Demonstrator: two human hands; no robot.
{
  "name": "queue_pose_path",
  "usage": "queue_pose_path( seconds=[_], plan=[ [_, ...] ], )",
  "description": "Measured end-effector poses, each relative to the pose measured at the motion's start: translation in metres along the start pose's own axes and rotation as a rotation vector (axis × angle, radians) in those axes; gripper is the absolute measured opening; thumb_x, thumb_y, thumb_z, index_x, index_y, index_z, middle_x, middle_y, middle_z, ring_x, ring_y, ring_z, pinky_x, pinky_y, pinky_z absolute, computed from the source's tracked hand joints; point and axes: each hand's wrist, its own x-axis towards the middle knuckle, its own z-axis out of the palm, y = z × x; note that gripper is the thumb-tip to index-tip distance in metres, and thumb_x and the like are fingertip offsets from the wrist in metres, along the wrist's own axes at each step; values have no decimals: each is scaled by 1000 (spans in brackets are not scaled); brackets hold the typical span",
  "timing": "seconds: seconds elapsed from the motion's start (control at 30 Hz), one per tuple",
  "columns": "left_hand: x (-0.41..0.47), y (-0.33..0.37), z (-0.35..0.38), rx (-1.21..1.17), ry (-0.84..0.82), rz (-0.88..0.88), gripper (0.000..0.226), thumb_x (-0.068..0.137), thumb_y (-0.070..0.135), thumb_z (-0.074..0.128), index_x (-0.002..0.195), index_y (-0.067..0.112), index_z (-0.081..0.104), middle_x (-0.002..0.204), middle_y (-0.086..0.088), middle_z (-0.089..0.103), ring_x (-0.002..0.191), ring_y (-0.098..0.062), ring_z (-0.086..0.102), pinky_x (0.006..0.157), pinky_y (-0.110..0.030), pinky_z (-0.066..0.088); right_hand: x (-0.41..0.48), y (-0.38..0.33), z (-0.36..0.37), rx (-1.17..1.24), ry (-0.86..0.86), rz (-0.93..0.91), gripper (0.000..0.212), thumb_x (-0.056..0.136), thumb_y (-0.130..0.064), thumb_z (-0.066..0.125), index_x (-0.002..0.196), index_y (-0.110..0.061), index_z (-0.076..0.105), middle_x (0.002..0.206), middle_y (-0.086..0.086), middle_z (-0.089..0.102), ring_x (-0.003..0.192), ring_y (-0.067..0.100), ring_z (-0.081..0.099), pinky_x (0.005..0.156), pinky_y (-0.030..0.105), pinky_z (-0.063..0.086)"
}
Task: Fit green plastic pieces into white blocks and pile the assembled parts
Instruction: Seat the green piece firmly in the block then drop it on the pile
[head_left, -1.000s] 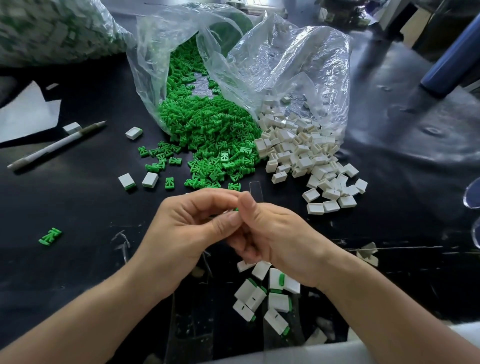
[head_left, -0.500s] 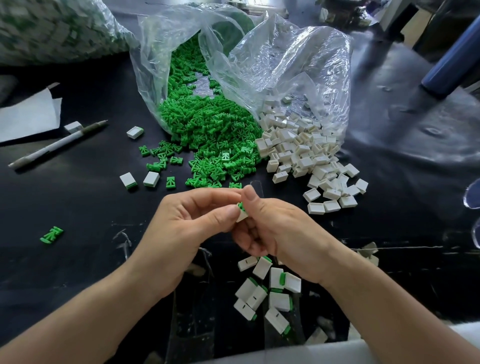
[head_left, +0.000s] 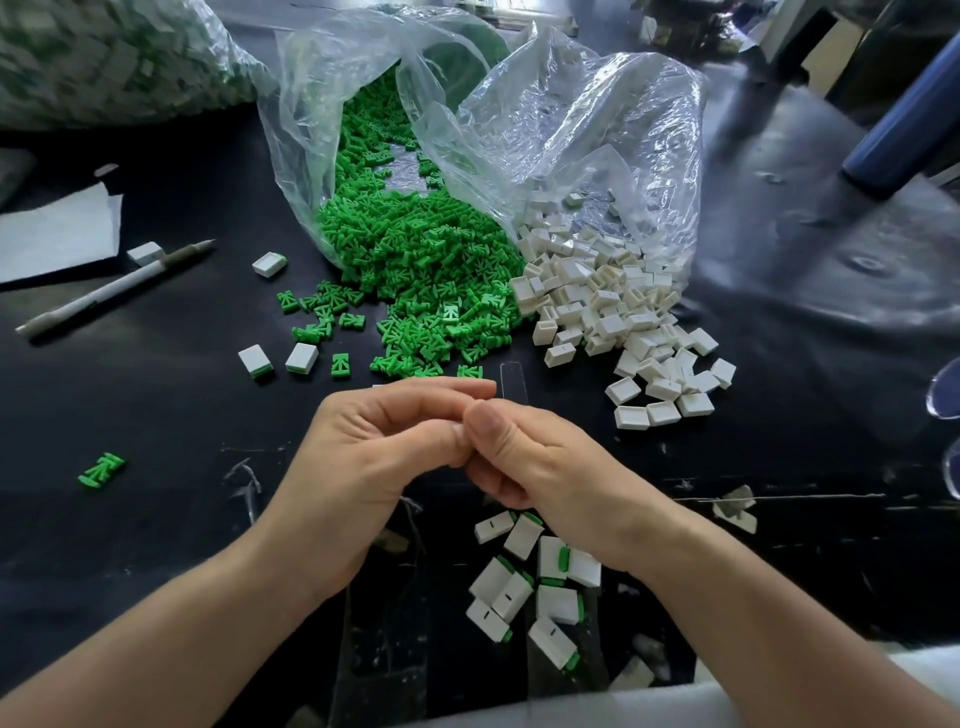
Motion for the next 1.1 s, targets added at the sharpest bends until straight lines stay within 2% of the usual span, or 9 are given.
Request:
queue_pose_path(
  seconds=[0.1, 0.2, 0.3, 0.93, 1.1],
  plan=[
    [0, 0, 2, -28, 0, 15, 21, 53, 30, 67, 67, 18, 76, 98, 0, 73, 92, -11, 67, 74, -21, 52, 0, 1, 0, -21, 20, -37, 31, 75, -54, 32, 64, -30, 47, 51, -22, 48, 50, -5, 43, 54, 13, 32],
    [0, -1, 3, -50, -4, 12, 19, 52, 29, 68, 66, 19, 76, 99, 0, 72, 94, -12, 67, 74, -19, 51, -2, 0, -1, -4, 17, -73, 27, 78, -50, 32, 65, -32, 47, 53, -31, 52, 55, -14, 48, 53, 4, 35],
    [0, -1, 4, -64, -7, 2, 19, 52, 28, 68, 65, 18, 76, 99, 1, 73, 92, -11, 67, 72, -18, 51, -2, 0, -1, -28, 22, -81, 26, 79, -49, 30, 67, -33, 46, 55, -35, 51, 56, -17, 48, 54, 2, 34],
    [0, 0, 6, -108, 36, -38, 23, 47, 26, 65, 62, 12, 74, 97, -2, 73, 90, -15, 68, 77, -24, 55, -1, 4, 3, -177, 102, -101, 29, 76, -56, 26, 65, -35, 43, 58, -39, 48, 62, -15, 46, 61, 6, 33],
    [0, 0, 5, -154, 21, -49, 26, 49, 23, 67, 68, 7, 74, 100, -5, 72, 88, -15, 68, 74, -22, 53, 0, 3, 0, -76, 57, -89, 32, 79, -54, 29, 73, -33, 52, 58, -35, 51, 61, -13, 48, 60, 8, 36]
  ],
)
